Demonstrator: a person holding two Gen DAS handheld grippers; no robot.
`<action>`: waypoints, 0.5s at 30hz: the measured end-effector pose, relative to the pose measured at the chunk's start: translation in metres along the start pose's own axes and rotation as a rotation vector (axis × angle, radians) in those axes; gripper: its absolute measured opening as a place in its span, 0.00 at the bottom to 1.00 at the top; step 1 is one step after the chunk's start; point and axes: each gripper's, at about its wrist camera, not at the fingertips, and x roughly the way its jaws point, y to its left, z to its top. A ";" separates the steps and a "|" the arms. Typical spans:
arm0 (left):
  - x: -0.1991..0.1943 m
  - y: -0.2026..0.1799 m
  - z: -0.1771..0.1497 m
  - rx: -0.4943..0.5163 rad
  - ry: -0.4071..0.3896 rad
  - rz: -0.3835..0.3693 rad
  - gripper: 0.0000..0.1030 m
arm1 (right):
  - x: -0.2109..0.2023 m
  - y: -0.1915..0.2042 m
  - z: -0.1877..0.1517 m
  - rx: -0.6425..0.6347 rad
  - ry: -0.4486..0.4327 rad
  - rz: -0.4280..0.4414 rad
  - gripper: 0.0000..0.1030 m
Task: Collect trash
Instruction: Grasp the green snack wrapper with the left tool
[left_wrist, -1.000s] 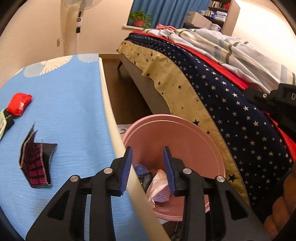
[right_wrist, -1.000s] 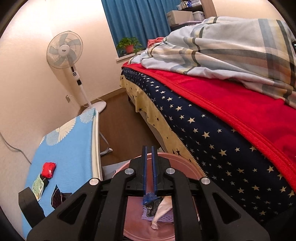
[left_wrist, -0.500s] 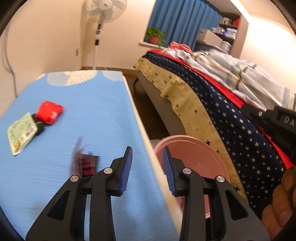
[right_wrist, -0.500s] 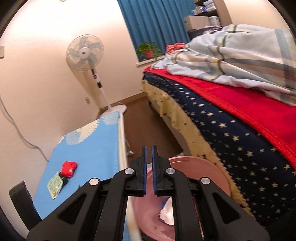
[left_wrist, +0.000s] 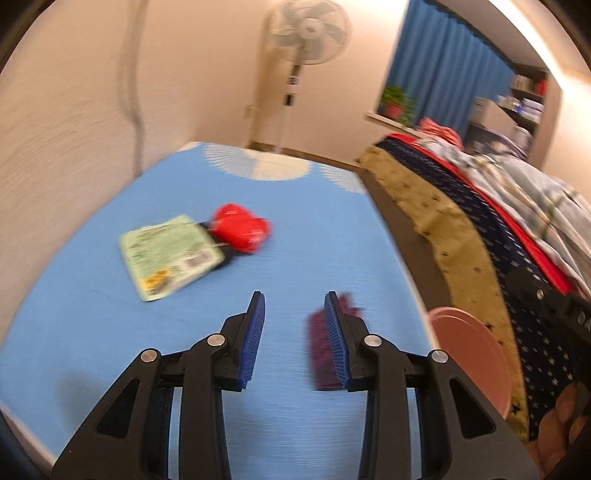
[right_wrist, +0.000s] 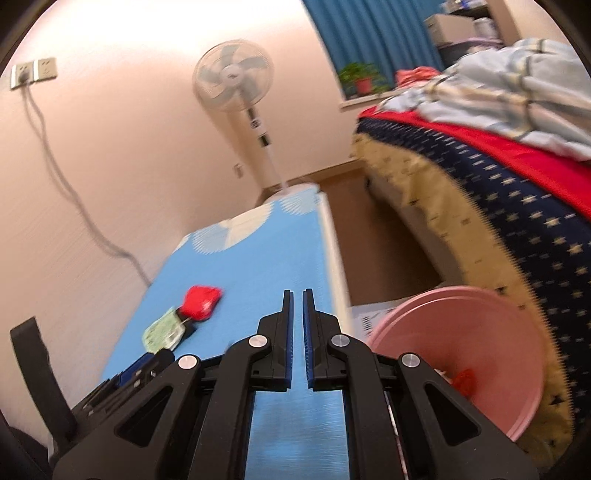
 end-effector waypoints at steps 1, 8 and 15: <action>-0.001 0.008 0.000 -0.010 -0.001 0.013 0.32 | 0.005 0.004 -0.003 -0.004 0.015 0.018 0.07; 0.003 0.043 0.000 -0.060 0.008 0.106 0.32 | 0.046 0.032 -0.025 -0.021 0.132 0.116 0.32; 0.017 0.067 0.003 -0.098 0.030 0.166 0.32 | 0.070 0.051 -0.036 -0.075 0.207 0.150 0.42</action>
